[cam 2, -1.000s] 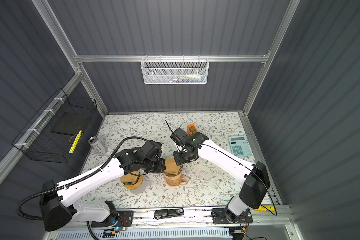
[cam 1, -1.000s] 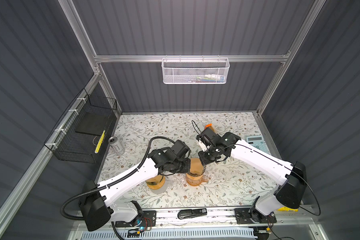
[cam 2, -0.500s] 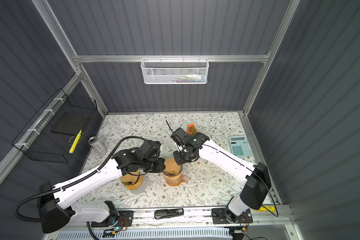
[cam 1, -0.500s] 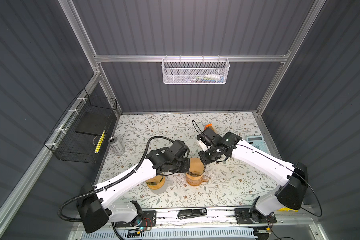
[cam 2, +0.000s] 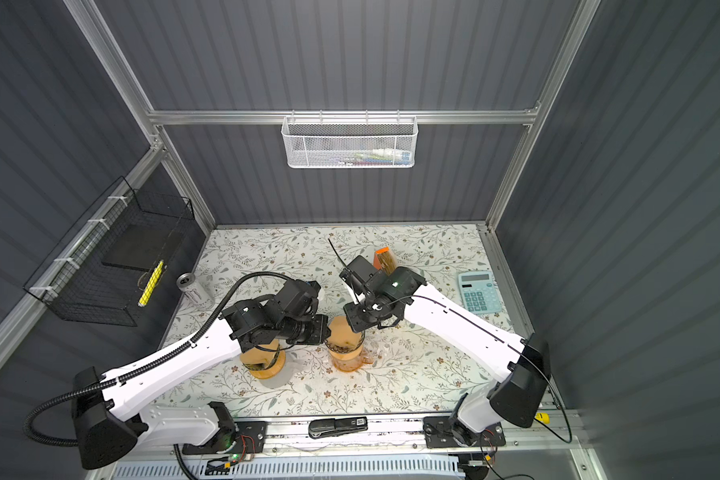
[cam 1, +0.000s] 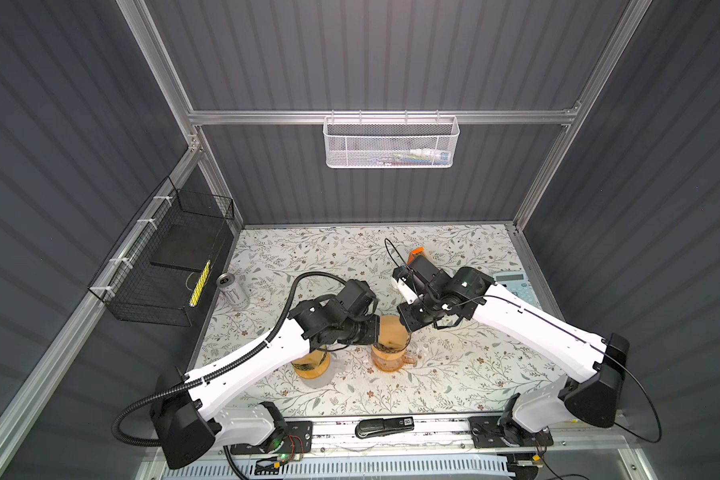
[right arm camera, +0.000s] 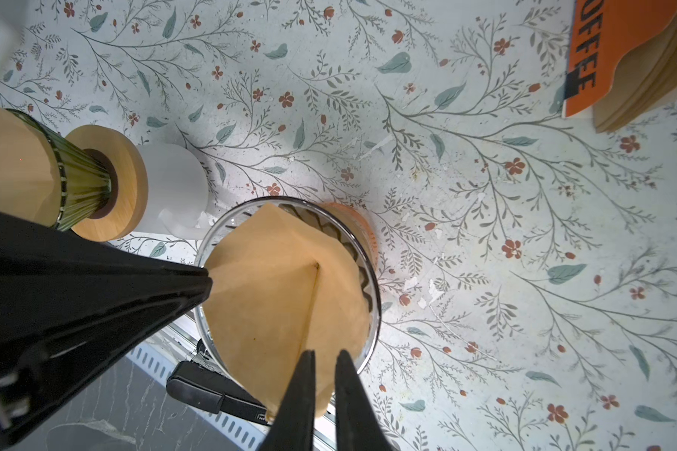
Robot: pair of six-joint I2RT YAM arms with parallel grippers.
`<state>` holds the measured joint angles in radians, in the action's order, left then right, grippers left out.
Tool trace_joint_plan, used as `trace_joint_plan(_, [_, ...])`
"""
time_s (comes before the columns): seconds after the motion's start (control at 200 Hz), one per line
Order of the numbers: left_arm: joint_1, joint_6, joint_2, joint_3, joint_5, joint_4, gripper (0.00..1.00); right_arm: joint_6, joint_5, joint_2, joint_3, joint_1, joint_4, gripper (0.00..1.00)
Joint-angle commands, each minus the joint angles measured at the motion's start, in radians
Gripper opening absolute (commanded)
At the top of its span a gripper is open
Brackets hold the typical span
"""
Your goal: Place the coffee filter in the dripper
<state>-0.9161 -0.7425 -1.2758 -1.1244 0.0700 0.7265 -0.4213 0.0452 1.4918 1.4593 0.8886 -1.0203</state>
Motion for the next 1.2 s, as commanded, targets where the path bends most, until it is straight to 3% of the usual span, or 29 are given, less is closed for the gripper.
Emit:
trace_joint_plan(0.0, [-0.005,-0.009,0.007,-0.007,0.009,-0.012,0.08,-0.028,0.006,-0.022,-0.028,0.014,-0.016,0.15])
trace_joint_plan(1.196, [-0.005,-0.026,-0.003,0.029,-0.020,-0.004,0.06,-0.034,-0.030,-0.015,-0.109,0.026,0.007,0.14])
